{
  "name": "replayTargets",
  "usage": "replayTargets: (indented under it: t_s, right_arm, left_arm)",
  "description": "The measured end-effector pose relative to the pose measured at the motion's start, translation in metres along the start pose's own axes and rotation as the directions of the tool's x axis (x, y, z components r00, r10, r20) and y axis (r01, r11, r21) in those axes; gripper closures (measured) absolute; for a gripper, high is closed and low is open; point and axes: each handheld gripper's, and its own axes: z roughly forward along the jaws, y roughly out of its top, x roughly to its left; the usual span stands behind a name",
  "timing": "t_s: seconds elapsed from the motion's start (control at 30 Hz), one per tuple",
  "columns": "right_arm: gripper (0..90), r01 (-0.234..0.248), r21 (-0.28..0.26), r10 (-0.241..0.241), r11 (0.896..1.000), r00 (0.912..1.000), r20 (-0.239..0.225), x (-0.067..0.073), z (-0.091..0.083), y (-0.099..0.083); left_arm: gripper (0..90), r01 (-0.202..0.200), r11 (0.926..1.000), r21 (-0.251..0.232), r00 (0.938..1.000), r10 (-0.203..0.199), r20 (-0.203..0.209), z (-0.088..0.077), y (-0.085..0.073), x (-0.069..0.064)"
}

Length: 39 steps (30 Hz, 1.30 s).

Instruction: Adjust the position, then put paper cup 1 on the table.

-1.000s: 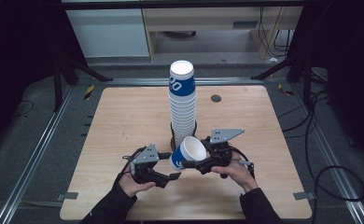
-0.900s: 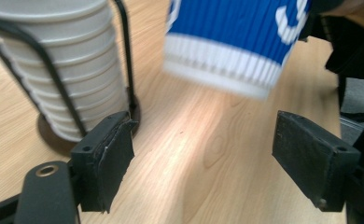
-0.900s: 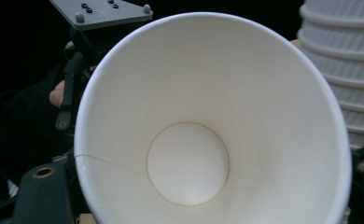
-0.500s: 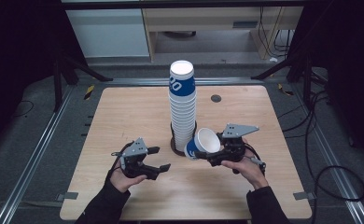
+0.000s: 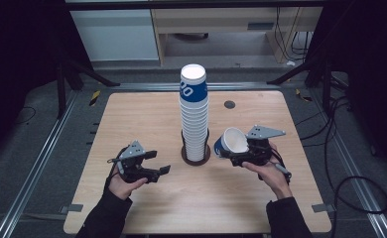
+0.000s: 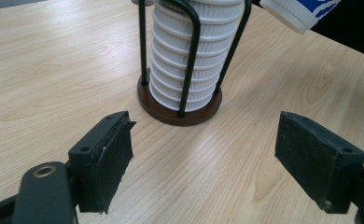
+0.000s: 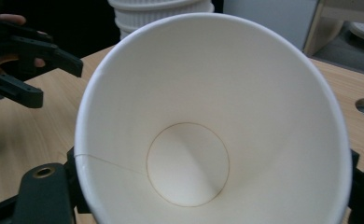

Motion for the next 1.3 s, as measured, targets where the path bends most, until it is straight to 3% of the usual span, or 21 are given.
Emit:
replayTargets:
  t_s: [0.2, 0.53, 0.83, 0.97, 1.17, 1.3]
  right_arm:
    - [20.2, -0.019, 0.026, 0.017, 0.999, 0.9973, 0.071, -0.010, -0.002, -0.002]
    - [20.2, -0.047, 0.066, 0.035, 0.997, 0.9837, 0.177, -0.027, -0.008, -0.003]
    - [20.0, -0.061, 0.135, 0.017, 0.989, 0.9534, 0.301, -0.045, -0.012, -0.006]
    - [20.0, -0.078, 0.164, 0.019, 0.983, 0.9424, 0.334, -0.054, -0.011, -0.010]
    - [19.9, -0.097, 0.206, 0.015, 0.974, 0.9301, 0.367, -0.063, -0.008, -0.016]
    - [19.8, -0.113, 0.229, 0.020, 0.967, 0.9278, 0.372, -0.069, -0.005, -0.019]
  left_arm:
    - [18.3, 0.006, 1.0000, 0.006, 0.9999, -0.006, -0.015, -0.001, -0.001, 0.004]
    - [18.2, 0.020, 0.9996, 0.019, 0.9988, -0.019, -0.045, -0.002, -0.002, 0.009]
    - [18.0, 0.027, 0.9992, 0.028, 0.9982, -0.026, -0.054, -0.003, -0.002, 0.011]
    - [17.9, 0.038, 0.9989, 0.028, 0.9971, -0.036, -0.068, -0.005, -0.003, 0.014]
    - [17.4, 0.046, 0.9984, 0.033, 0.9957, -0.043, -0.082, -0.006, -0.003, 0.017]
    - [16.8, 0.046, 0.9982, 0.039, 0.9945, -0.042, -0.096, -0.006, -0.003, 0.018]
